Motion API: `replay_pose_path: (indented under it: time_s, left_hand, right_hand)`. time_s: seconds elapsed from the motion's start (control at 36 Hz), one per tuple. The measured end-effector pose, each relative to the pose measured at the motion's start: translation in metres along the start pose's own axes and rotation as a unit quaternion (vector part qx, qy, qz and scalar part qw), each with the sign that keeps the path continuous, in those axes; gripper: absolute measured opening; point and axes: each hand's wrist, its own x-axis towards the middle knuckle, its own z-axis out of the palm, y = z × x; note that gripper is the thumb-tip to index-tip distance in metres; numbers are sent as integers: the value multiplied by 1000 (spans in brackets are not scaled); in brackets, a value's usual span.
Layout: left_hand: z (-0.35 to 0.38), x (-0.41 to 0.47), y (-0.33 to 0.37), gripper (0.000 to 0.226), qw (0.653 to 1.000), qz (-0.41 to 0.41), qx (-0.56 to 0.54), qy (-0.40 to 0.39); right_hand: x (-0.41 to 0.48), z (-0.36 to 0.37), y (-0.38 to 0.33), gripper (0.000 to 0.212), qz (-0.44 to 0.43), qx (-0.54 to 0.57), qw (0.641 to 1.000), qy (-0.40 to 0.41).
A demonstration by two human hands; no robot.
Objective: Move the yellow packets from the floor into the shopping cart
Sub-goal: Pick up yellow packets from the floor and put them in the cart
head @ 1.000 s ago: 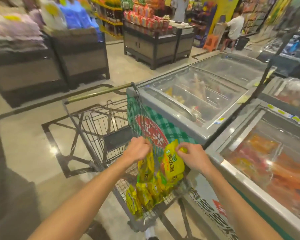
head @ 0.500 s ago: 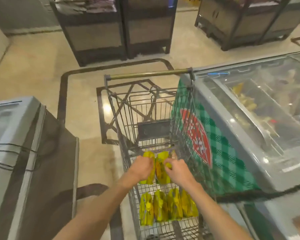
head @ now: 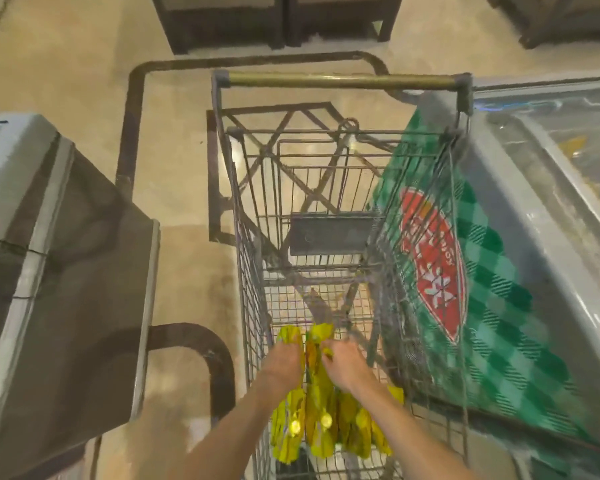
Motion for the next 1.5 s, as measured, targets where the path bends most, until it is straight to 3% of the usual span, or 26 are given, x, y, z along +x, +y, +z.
replay_pose_path:
  time_s: [0.36, 0.5, 0.58, 0.81, 0.94, 1.25, 1.5]
  left_hand:
    - [6, 26, -2, 31, 999, -29, -25, -31]
    - [-6, 18, -4, 47, 999, -15, -17, -28]
    - [-30, 9, -8, 61, 999, 0, -30, 23]
    - [-141, -45, -6, 46, 982, 68, -104, 145]
    - [-183, -92, -1, 46, 969, 113, -113, 191]
    - [-250, -196, 16, 44, 956, 185, 12, 227]
    - [-259, -241, 5, 44, 942, 211, 74, 252]
  right_hand:
    - [37, 31, 8, 36, 3, 10, 999, -36]
    - [27, 9, 3, 41, -19, -8, 999, -49]
    - [15, -17, -3, 43, -25, -27, 999, -31]
    - [-32, -115, -30, 18, -89, -7, 992, 84]
    - [-72, -161, -55, 33, -130, -32, 980, 146]
    - [-169, -223, -98, 37, -209, -80, 951, 212]
    - [-223, -211, -120, 35, -193, -46, 951, 236]
